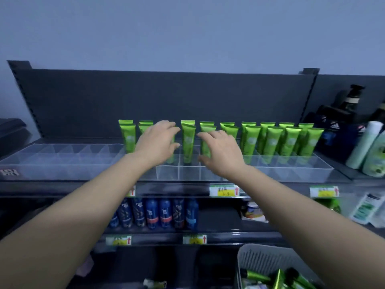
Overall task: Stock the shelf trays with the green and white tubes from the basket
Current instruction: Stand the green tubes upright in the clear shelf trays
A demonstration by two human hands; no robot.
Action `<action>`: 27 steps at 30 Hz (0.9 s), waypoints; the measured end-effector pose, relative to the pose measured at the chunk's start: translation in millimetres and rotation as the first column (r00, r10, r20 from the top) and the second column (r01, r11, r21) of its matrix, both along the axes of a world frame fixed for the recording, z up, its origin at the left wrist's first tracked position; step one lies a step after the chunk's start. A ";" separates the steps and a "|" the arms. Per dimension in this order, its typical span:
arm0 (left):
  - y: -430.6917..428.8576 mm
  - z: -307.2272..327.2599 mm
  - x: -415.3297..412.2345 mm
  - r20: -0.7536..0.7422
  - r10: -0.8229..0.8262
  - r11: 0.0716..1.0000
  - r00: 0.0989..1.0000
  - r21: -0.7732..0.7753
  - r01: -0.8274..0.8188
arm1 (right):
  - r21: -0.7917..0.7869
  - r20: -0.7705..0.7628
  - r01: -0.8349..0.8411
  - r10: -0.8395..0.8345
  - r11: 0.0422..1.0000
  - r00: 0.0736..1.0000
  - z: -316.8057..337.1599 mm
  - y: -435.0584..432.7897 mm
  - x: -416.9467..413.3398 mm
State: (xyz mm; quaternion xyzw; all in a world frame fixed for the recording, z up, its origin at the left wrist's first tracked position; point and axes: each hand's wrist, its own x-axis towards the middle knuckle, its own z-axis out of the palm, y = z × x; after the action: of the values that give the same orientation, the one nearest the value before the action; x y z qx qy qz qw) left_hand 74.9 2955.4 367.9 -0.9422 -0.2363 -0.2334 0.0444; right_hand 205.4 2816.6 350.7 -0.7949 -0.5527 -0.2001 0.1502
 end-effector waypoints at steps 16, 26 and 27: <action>-170.5 -133.4 70.5 -0.262 -0.313 0.948 0.913 -0.026 0.317 | -0.345 -0.115 0.265 -0.321 0.900 0.940 -120.1 -190.8 60.1; -229.4 -229.8 96.9 -0.469 -0.442 0.890 0.764 -0.126 0.438 | -0.582 -0.210 0.328 -0.528 0.744 0.823 -202.8 -270.5 67.2; -234.4 -238.1 98.6 -0.486 -0.446 0.889 0.751 -0.143 0.436 | -0.600 -0.218 0.325 -0.540 0.731 0.813 -210.9 -276.9 68.8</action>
State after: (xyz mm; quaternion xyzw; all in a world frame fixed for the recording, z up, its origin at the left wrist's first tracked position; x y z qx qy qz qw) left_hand 173.5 2721.0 129.8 -0.9990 0.0102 0.0206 0.0389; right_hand 274.1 2539.7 139.9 -0.9353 -0.3412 0.0898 -0.0267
